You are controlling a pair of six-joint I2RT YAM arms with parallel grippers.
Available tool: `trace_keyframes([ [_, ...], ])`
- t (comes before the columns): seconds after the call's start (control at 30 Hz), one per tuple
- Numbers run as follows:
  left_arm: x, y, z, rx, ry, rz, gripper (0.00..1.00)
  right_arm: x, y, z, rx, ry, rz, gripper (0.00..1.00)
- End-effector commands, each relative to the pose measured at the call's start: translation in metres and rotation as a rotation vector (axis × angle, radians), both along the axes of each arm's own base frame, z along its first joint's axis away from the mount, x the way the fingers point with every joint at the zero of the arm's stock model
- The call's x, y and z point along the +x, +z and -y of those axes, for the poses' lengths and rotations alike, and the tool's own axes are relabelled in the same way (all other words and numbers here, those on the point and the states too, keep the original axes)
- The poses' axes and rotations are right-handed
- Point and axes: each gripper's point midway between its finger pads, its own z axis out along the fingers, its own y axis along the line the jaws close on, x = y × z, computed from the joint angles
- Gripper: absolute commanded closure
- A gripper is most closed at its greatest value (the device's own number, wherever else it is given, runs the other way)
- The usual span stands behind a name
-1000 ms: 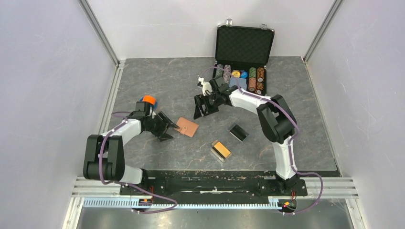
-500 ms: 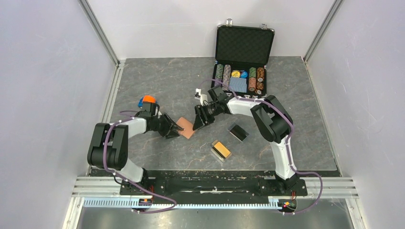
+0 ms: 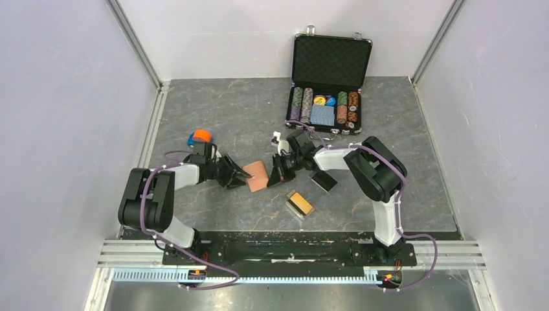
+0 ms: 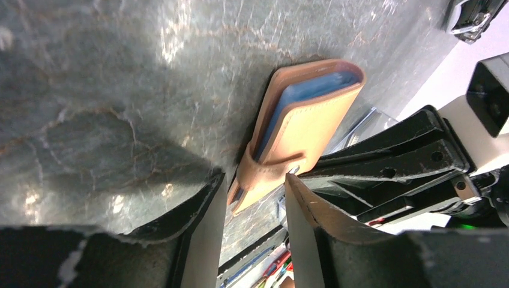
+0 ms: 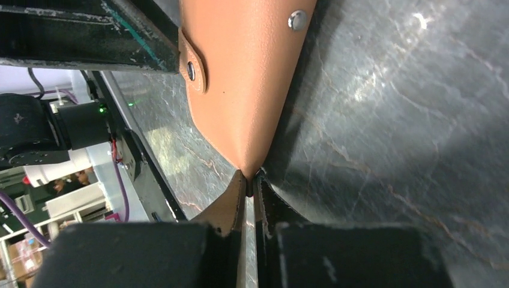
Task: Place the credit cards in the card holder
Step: Pick up the card holder from the center of the board.
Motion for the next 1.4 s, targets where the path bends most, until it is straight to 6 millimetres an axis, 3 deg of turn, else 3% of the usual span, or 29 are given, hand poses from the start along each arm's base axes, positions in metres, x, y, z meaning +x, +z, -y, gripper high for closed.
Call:
trace_keyframes([
  [0.0,-0.006,0.011,-0.001,0.021,-0.017,0.067,0.51,0.01,0.029,0.004,-0.009,-0.039,0.112,1.0],
  [0.2,-0.003,0.038,-0.002,0.03,-0.01,0.201,0.51,0.005,0.048,0.008,0.012,-0.019,0.158,1.0],
  [0.3,-0.006,0.04,-0.006,0.057,-0.004,0.219,0.42,0.004,0.033,0.019,-0.085,-0.006,0.136,0.99],
  [0.43,-0.013,0.035,-0.008,0.083,-0.012,0.208,0.37,0.004,0.009,0.037,-0.22,0.016,0.129,0.61],
  [0.53,-0.016,0.029,-0.006,0.088,-0.023,0.187,0.37,0.009,0.004,0.045,-0.261,-0.002,0.16,0.41],
  [0.63,-0.017,0.022,-0.001,0.086,-0.045,0.167,0.4,0.02,0.002,0.049,-0.282,-0.021,0.189,0.32],
  [0.8,-0.015,0.005,0.018,0.093,-0.091,0.123,0.45,0.032,-0.008,0.05,-0.237,-0.04,0.149,0.3],
  [1.1,0.004,-0.023,0.03,0.141,-0.088,0.056,0.58,0.029,-0.028,0.027,-0.116,-0.019,0.026,0.43],
  [1.23,0.005,-0.022,0.039,0.127,-0.106,0.051,0.6,0.027,-0.025,0.018,-0.05,-0.012,-0.014,0.64],
  [1.33,0.007,-0.016,0.042,0.125,-0.101,0.068,0.58,0.03,-0.016,0.014,-0.031,-0.017,-0.017,0.95],
  [1.37,0.007,-0.013,0.041,0.127,-0.094,0.077,0.56,0.032,-0.012,0.014,-0.028,-0.018,-0.008,1.0],
])
